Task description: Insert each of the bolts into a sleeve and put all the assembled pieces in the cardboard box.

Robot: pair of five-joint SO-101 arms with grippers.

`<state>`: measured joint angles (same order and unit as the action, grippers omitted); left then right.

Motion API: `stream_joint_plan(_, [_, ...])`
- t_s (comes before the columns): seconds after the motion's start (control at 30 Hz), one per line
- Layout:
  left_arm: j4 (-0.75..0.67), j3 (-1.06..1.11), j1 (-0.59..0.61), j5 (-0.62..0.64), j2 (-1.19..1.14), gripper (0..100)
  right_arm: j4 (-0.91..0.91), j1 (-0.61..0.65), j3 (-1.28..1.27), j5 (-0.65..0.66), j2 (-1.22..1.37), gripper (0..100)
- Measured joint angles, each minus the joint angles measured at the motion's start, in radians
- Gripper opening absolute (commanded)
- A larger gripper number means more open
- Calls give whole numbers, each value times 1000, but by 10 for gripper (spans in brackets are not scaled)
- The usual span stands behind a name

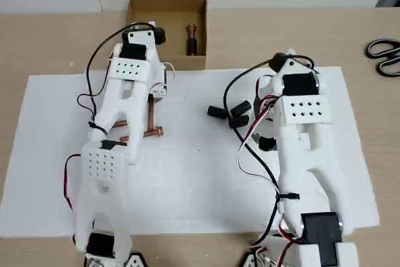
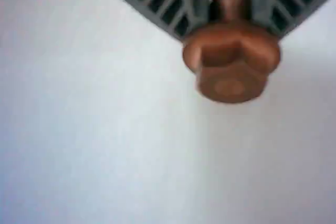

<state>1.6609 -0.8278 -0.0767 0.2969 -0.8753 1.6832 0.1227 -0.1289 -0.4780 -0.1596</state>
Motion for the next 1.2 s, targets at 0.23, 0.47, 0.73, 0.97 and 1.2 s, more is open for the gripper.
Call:
stream_joint_plan(0.23, [71,-178,-29,3,158,6,31,41,112,0,-17,3])
stream_joint_plan(0.47, [74,-221,-69,3,362,6,31,164,114,0,-221,3])
stream_joint_plan(0.73, [74,-140,-107,3,583,6,34,184,-48,35,-427,3])
stream_joint_plan(0.97, [74,63,-216,44,829,6,-66,184,-265,103,-766,3])
stream_joint_plan(1.2, [41,293,-239,112,1016,6,-262,184,-542,213,-1122,3])
